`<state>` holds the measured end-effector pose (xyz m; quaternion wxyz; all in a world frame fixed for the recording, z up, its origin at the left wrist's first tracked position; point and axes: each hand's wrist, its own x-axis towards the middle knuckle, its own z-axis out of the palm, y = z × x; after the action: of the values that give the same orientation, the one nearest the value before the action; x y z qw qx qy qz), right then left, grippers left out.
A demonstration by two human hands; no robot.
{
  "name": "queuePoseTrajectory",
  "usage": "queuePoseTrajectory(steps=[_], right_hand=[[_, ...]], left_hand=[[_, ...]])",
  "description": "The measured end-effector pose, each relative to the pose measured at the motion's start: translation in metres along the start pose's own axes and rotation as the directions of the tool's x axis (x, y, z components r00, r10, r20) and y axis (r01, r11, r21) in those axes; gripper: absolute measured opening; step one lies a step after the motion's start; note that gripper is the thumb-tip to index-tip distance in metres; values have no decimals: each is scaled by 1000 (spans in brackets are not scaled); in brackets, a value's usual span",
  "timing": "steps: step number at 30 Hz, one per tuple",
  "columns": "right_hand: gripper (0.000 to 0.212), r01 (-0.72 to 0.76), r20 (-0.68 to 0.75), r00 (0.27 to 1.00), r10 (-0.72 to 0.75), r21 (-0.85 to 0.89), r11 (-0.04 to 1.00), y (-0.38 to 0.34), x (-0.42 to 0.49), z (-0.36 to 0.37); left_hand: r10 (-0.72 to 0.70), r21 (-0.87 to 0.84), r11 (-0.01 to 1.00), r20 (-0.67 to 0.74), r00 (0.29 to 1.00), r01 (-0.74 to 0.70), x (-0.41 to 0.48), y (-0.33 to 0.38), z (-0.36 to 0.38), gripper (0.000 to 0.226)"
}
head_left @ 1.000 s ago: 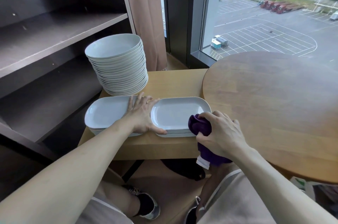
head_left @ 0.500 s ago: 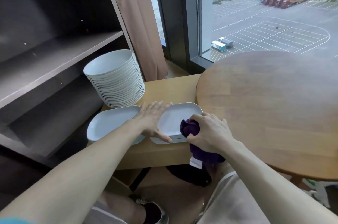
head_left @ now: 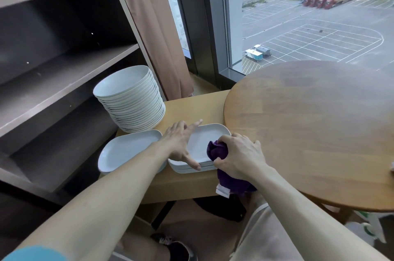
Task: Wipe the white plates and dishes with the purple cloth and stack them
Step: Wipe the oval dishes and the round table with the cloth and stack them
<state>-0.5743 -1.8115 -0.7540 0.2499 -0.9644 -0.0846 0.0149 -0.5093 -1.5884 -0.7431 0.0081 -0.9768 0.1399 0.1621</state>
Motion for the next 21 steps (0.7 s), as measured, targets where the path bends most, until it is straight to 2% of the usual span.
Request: queuePoseTrajectory(steps=[6, 21], right_hand=[[43, -5, -7, 1000, 5, 3, 1000, 3, 1, 0], [44, 8, -30, 1000, -9, -38, 999, -2, 1, 4]], left_hand=[[9, 71, 997, -11, 1000, -8, 6, 2, -2, 154], [62, 138, 990, -233, 971, -30, -21, 8, -1, 143]])
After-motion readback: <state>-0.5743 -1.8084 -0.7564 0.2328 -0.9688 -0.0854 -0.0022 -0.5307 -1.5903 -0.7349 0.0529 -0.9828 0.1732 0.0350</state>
